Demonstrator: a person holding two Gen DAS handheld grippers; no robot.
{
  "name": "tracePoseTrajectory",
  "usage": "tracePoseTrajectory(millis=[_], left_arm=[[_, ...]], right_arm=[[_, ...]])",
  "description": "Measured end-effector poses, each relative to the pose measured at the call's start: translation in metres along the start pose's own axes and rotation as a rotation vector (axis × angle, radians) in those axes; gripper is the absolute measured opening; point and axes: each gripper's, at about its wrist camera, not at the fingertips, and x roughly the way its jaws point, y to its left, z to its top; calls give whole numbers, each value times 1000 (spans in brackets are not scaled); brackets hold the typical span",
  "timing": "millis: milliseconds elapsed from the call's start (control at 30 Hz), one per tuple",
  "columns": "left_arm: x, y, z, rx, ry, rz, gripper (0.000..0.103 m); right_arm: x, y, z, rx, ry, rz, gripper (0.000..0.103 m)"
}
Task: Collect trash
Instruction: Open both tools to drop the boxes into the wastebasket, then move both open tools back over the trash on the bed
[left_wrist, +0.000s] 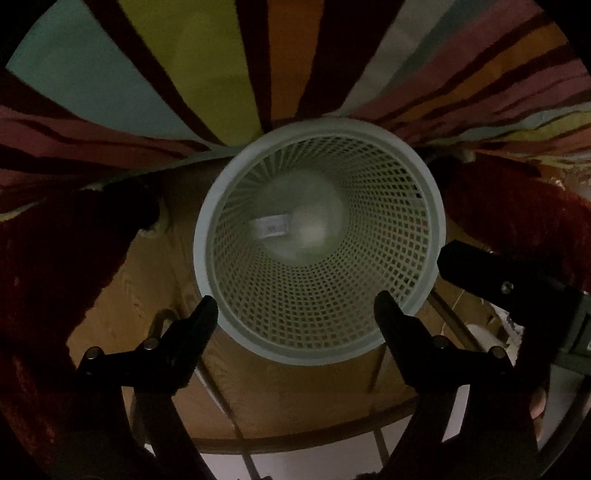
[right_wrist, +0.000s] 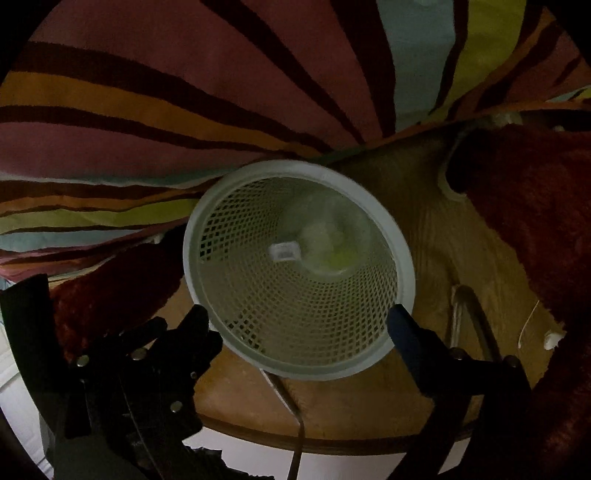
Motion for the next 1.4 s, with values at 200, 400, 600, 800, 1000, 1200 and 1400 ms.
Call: tracePoseTrajectory(millis=[200, 400, 600, 800, 1000, 1200, 1400], left_arm=[[-10, -4, 0, 4, -70, 3, 89], [-32, -7, -8, 19, -179, 11, 90], [-64, -10, -17, 30, -339, 22, 93], [-99, -15, -32, 40, -520, 19, 95], [-126, -17, -51, 63, -664, -1, 96], [-149, -20, -66, 83, -796, -33, 96], [-177, -22, -77, 103, -913, -18, 96]], right_arm=[[-11, -5, -4, 22, -39, 6, 93], [-29, -1, -9, 11, -137, 31, 93], [-60, 2, -20, -34, -268, 60, 93], [-91, 7, -36, -84, -409, 89, 93], [-120, 12, -54, -128, -579, 108, 95], [-142, 17, -68, -187, -735, 136, 95], [-175, 23, -88, -260, -958, 127, 95]])
